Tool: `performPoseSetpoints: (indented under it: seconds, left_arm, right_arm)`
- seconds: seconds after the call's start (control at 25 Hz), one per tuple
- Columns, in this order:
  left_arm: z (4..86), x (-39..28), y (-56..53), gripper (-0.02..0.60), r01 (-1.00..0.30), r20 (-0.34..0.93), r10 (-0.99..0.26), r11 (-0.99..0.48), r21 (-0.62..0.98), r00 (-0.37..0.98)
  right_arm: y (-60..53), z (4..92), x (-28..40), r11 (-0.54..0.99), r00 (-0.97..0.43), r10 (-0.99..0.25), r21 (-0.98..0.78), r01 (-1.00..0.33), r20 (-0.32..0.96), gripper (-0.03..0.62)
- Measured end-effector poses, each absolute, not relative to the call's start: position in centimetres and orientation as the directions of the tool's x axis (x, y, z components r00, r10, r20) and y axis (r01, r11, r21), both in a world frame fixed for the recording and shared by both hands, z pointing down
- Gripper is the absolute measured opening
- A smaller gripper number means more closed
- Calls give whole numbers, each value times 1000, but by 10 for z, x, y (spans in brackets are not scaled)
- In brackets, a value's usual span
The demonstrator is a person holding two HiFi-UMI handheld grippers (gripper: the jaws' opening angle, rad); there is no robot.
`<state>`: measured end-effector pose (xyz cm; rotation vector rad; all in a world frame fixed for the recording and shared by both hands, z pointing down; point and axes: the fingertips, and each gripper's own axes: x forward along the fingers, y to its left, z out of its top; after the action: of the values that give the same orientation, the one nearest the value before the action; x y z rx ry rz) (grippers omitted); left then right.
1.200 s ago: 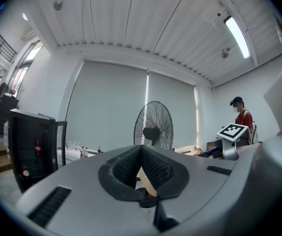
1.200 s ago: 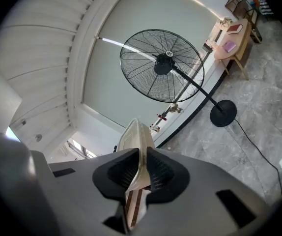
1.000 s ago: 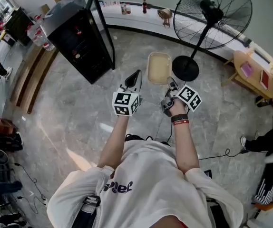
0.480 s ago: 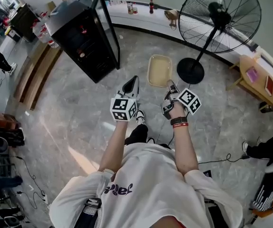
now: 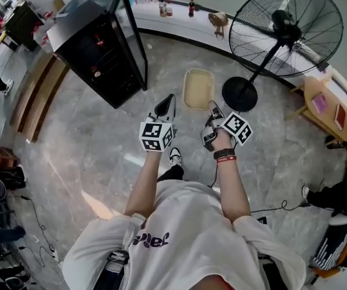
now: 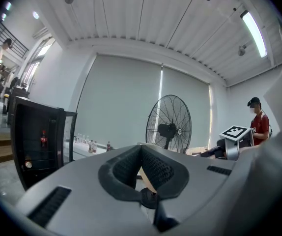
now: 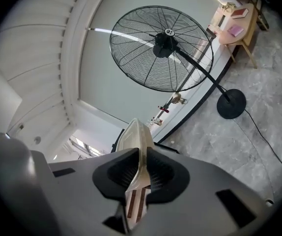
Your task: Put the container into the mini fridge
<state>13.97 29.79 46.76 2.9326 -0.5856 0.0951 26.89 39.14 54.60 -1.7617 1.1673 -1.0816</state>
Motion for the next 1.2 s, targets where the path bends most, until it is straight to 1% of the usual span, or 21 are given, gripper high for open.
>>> performPoseSetpoints:
  seconds: [0.24, 0.56, 0.88, 1.2]
  left_arm:
    - [461, 166, 256, 18, -399, 79, -391, -908, 129, 917]
    - [457, 161, 185, 18, -459, 77, -452, -876, 148, 889]
    - [451, 134, 109, 18, -558, 66, -554, -821, 124, 830]
    - [454, 63, 27, 18, -688, 81, -684, -714, 134, 725]
  right_arm:
    - [346, 537, 293, -290, 208, -950, -899, -327, 231, 61]
    - [270, 531, 297, -277, 152, -959, -897, -344, 238, 63]
    - [179, 530, 277, -238, 40, -970, -891, -388, 242, 61]
    - [75, 534, 211, -187, -123, -958, -886, -423, 260, 61]
